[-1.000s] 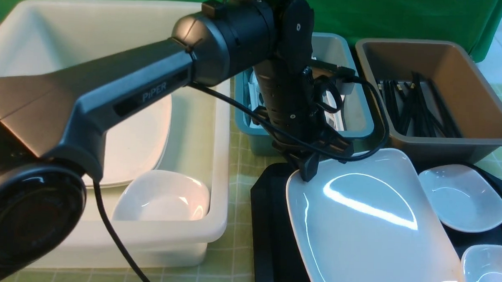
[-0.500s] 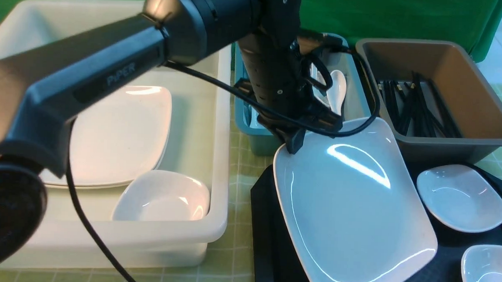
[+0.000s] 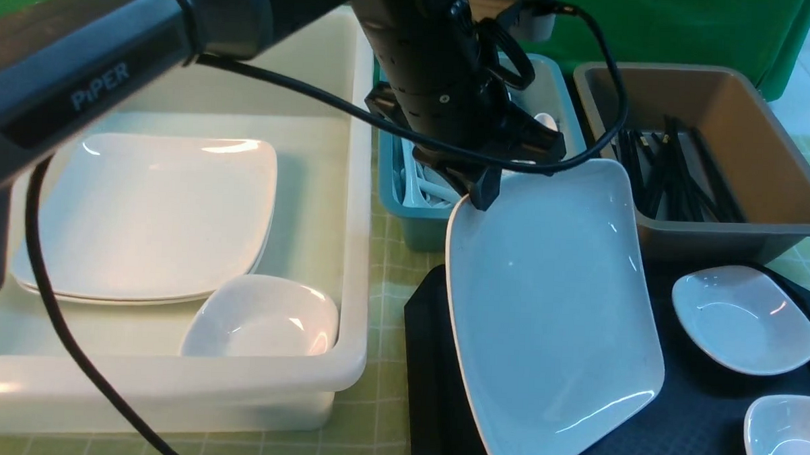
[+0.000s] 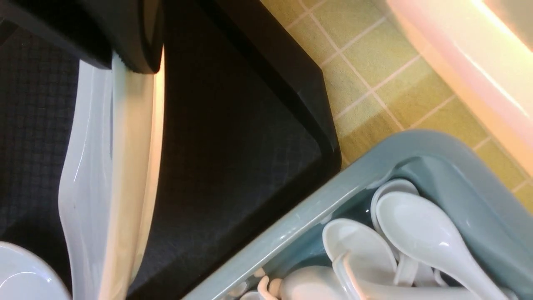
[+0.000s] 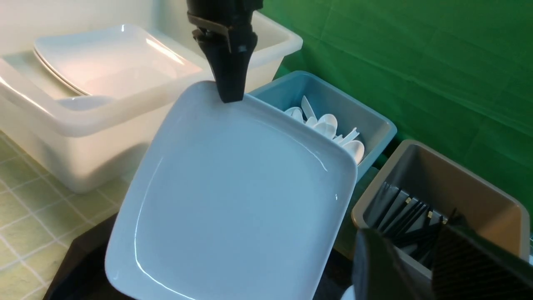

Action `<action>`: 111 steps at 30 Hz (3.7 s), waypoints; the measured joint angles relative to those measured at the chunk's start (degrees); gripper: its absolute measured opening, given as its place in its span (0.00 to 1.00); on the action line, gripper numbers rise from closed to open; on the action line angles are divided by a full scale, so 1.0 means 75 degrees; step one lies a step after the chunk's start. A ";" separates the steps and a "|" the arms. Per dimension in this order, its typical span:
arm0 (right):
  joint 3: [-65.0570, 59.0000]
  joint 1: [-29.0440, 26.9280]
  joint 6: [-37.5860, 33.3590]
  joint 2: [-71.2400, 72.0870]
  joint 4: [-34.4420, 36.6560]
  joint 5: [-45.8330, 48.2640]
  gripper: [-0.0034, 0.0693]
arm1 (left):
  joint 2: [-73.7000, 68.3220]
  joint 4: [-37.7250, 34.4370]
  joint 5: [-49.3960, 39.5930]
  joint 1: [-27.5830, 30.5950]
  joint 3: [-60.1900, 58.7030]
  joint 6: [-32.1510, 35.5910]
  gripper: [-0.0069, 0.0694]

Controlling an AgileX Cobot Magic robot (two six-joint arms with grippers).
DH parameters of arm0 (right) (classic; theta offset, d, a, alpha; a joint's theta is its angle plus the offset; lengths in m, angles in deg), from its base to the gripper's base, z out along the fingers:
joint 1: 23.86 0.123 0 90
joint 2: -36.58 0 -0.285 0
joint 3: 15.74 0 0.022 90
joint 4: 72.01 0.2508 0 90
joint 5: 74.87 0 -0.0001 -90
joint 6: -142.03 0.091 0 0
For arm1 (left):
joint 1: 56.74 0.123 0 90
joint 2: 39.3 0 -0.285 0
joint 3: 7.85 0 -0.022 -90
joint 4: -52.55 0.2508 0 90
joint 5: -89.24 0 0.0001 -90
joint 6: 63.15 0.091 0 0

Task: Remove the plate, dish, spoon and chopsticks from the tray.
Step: Use the left arm to put the plate into the large storage box on the left

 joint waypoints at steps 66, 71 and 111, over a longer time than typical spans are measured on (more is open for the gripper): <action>0.0000 0.0000 0.0144 0.0000 0.0000 0.0022 0.37 | 0.1892 -0.1116 -0.0135 0.1543 -0.0066 -0.0211 0.10; 0.0000 0.0000 0.0144 0.0000 0.0000 0.0038 0.37 | 0.2507 -0.1805 -0.0135 0.3476 -0.0082 0.0097 0.10; 0.0000 0.0000 0.0343 0.0000 -0.0006 0.0256 0.38 | 0.1455 -0.4214 0.2099 0.8759 -0.3817 0.1896 0.10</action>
